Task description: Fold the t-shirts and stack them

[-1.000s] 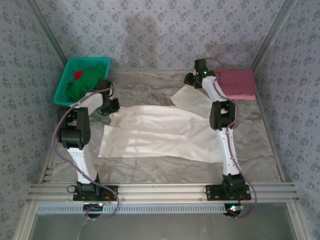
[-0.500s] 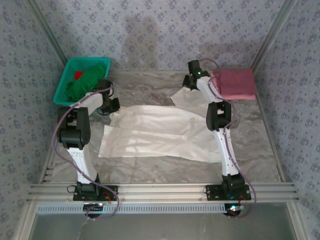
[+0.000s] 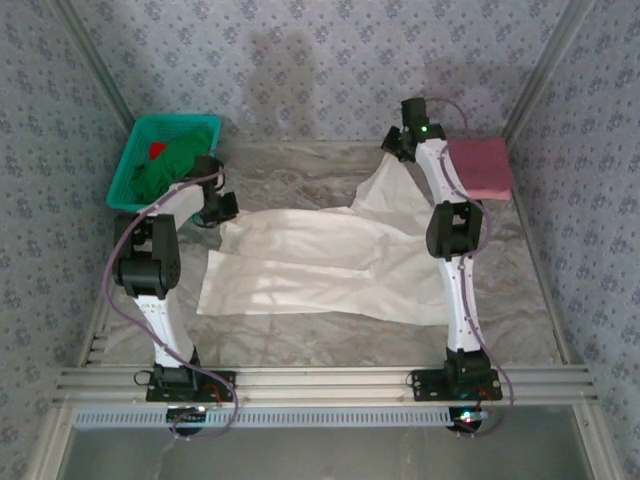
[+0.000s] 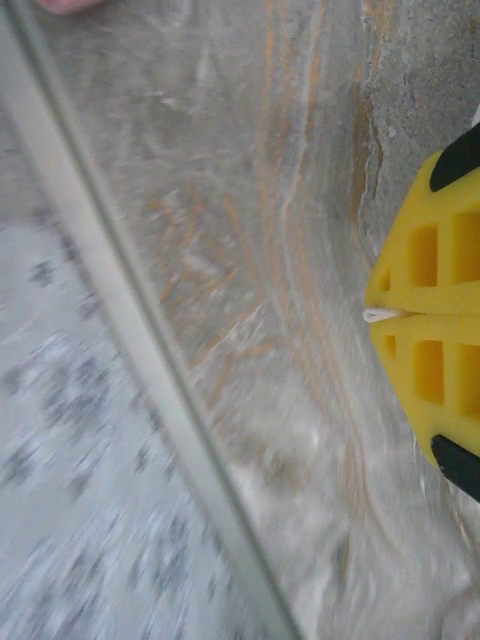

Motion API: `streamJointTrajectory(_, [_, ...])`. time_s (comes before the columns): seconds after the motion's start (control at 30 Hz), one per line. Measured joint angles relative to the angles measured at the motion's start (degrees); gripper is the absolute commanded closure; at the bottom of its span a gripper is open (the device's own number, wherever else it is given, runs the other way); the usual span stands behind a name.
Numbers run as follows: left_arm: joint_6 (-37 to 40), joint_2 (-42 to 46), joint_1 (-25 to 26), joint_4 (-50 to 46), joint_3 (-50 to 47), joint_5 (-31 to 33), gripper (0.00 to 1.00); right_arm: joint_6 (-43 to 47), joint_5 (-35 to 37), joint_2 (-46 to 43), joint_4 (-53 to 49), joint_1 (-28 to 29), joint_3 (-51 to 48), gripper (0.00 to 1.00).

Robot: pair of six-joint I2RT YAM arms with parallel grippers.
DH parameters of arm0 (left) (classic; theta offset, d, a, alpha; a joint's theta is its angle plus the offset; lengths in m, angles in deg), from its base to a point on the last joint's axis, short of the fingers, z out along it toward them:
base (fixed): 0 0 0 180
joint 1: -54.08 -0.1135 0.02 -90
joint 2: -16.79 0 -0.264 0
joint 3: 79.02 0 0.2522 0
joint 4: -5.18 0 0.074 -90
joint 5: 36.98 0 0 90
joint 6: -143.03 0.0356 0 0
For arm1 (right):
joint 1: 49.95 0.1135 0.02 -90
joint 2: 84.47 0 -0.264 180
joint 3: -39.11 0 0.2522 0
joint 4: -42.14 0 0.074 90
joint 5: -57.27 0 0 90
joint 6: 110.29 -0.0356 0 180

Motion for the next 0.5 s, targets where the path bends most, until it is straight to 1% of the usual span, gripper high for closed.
streamJointTrajectory(0.23, [0.2,0.1,-0.6,-0.2,1.5,0.2,1.00,-1.9,-4.0,-6.5,2.7,-0.2,-1.3,1.00])
streamJointTrajectory(0.5, [1.8,-0.4,-0.7,-1.1,7.1,0.2,1.00,-1.6,-10.3,-6.8,6.0,-0.9,-6.3,1.00])
